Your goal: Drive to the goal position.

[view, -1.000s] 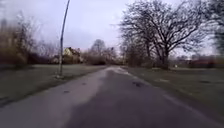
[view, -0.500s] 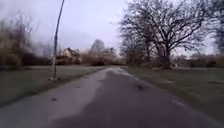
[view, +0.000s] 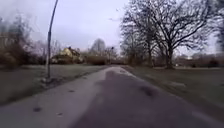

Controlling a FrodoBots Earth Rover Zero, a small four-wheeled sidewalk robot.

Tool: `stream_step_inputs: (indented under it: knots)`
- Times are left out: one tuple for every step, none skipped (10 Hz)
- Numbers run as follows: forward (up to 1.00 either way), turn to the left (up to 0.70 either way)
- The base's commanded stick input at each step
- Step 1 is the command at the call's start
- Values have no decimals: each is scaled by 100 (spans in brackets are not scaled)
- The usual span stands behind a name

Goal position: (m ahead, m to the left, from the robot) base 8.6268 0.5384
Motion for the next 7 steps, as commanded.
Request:
stream_step_inputs:
  knots:
    - [100,0]
    - [100,0]
    - [100,0]
    - [100,0]
    - [100,0]
    - [100,0]
    - [100,0]
